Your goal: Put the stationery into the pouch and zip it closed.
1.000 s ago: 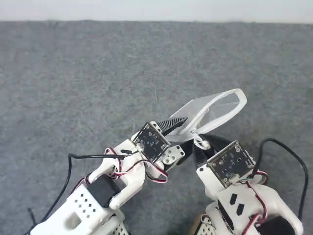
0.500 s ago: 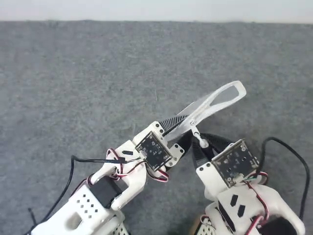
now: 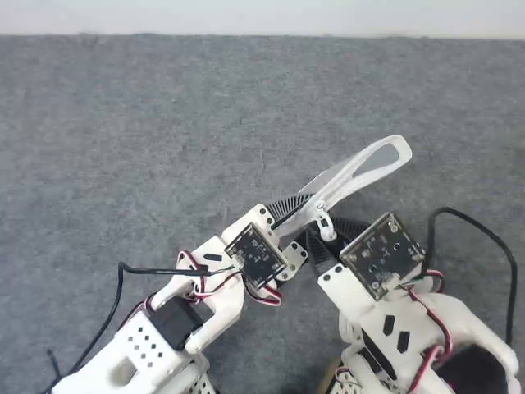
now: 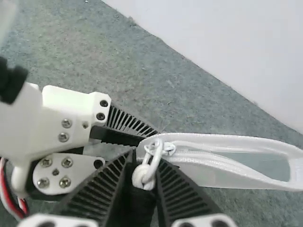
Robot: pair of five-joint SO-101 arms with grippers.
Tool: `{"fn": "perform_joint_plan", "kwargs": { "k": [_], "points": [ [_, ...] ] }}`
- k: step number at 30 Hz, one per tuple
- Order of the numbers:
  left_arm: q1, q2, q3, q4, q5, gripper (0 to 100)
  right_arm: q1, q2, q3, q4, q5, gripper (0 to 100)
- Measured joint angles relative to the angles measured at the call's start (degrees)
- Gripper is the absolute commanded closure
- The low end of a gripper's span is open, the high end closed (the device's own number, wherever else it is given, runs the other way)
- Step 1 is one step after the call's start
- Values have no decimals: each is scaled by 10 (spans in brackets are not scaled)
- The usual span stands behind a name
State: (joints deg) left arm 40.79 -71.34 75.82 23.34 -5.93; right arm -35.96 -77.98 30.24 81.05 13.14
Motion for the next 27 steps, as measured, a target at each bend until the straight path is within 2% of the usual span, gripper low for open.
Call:
{"fn": "perform_joint_plan", "kwargs": {
  "k": [3, 6, 10, 15, 27],
  "points": [
    [0, 0, 0, -4, 0, 991, 11, 4, -3, -4, -2, 991],
    [0, 0, 0, -7, 0, 991, 56, 4, -3, -26, -23, 991],
    [0, 0, -1, -14, 0, 991, 124, 4, 27, -91, -41, 991],
    [-4, 0, -1, -14, 0, 991, 171, 1, 82, -169, -71, 991],
    [-4, 0, -1, -14, -16, 991, 217, -6, 128, -244, -92, 991]
  ]
}}
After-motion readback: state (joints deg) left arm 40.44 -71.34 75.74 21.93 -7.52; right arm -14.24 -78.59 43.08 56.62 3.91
